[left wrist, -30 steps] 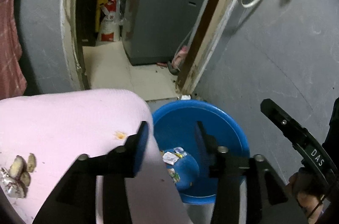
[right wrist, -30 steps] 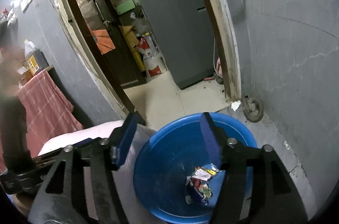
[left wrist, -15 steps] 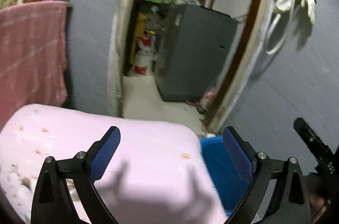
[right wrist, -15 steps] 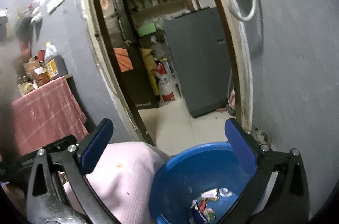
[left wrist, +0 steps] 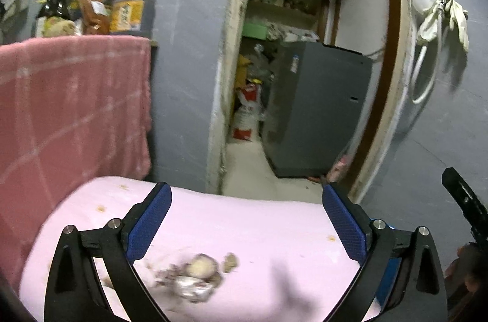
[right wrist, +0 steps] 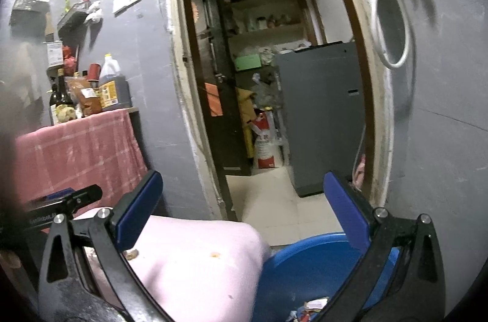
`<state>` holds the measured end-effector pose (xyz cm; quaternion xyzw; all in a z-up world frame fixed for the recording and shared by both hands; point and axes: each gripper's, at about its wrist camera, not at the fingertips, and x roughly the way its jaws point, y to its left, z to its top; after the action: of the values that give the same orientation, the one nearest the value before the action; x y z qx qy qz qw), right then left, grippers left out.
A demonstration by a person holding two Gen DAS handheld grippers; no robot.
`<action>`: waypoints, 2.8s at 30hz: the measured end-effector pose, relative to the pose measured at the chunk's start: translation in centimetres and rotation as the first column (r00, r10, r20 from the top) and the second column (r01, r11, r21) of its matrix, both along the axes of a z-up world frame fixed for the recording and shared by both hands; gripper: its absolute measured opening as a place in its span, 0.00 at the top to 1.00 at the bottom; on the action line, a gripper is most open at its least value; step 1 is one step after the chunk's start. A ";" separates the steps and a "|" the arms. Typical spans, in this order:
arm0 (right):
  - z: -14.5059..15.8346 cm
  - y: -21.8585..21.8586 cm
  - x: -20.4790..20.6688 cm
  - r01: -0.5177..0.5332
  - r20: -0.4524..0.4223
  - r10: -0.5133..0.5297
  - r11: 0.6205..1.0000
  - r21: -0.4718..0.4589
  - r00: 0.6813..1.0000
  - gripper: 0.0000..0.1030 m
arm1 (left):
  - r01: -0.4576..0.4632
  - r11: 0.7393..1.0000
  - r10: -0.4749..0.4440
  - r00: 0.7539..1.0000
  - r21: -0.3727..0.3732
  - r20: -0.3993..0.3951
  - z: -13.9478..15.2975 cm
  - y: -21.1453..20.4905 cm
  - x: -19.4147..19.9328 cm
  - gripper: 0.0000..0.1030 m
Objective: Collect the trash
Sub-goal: 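Move both open tools back over the table, then grasp the white-and-red printed wrapper with the left tool while the right tool grasps a tan scrap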
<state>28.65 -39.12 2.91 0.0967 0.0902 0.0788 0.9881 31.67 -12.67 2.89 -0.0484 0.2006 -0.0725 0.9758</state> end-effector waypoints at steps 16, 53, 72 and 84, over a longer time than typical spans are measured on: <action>-0.6 8.1 0.4 -0.198 0.015 0.200 0.976 -0.086 0.980 0.00 | -0.135 0.990 0.132 0.989 0.048 0.061 -1.1 7.1 -4.0 0.02; -5.9 11.8 6.5 -0.264 -0.363 0.189 0.949 -0.169 0.912 0.00 | 0.158 0.982 -0.103 0.913 0.107 -0.395 -8.6 4.9 1.2 0.32; -8.9 16.6 8.8 -0.512 -0.582 0.321 0.836 -0.196 0.747 0.35 | 0.199 0.979 -0.159 0.893 0.052 -0.420 -8.8 6.7 0.6 0.77; -10.2 19.6 10.5 -0.606 -0.644 0.377 0.777 -0.172 0.666 0.61 | 0.222 0.974 -0.181 0.883 0.047 -0.434 -9.0 7.2 -0.3 0.82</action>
<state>39.19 -19.52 -7.33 -0.1018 0.4208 0.2961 0.8514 31.36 -5.43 -6.06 0.0046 0.4163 -0.1516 0.8965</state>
